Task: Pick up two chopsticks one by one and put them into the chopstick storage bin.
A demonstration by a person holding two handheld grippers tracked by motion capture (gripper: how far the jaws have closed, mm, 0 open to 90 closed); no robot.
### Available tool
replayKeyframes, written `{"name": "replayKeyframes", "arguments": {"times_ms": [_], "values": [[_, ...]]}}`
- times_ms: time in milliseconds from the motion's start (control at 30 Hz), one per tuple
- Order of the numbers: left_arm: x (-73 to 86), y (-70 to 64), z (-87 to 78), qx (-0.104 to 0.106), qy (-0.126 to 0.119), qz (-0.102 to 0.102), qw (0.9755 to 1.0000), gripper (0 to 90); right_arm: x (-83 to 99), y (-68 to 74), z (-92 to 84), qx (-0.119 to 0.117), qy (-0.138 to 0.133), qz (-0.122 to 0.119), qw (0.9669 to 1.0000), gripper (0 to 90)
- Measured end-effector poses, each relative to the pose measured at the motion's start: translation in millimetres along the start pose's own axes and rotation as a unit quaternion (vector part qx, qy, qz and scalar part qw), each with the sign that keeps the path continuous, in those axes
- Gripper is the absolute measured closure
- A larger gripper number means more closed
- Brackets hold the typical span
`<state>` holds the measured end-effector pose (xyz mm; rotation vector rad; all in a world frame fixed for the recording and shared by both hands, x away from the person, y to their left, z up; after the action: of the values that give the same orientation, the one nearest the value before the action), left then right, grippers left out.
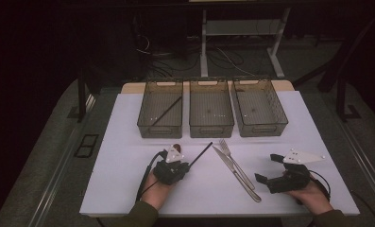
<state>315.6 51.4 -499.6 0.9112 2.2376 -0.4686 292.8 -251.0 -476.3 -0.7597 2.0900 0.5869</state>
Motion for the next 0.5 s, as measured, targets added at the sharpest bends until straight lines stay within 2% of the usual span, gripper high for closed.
{"name": "replayKeyframes", "arguments": {"times_ms": [67,167,367,500], "values": [[-0.4,0.5,0.2,0.000,0.001,-0.005,1.0000,84.0,-0.1,-0.2,-0.3,0.000,-0.001,0.001,1.0000,0.2],[-0.8,0.2,0.0,-0.006,0.006,0.000,1.0000,84.7,0.0,0.4,-0.4,0.001,0.000,0.000,1.0000,0.2],[-2.2,3.1,-0.8,0.003,0.004,-0.014,0.9999,85.1,0.0,0.7,-0.3,0.001,-0.001,-0.001,1.0000,0.2],[-4.3,2.6,-3.3,0.004,0.000,-0.015,0.9999,85.2,0.1,0.5,-0.3,-0.001,0.000,0.000,1.0000,0.2]]}}
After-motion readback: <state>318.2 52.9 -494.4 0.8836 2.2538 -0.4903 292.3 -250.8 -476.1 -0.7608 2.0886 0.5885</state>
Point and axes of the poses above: each handheld gripper's, and its own axes: z roughly forward along the jaws, x roughly out of its underside, y roughly to its left, the point moved 7 cm from there along z, roughly forward along the jaws, and after that the axes turned 2 degrees about y, right-handed, at the moved point
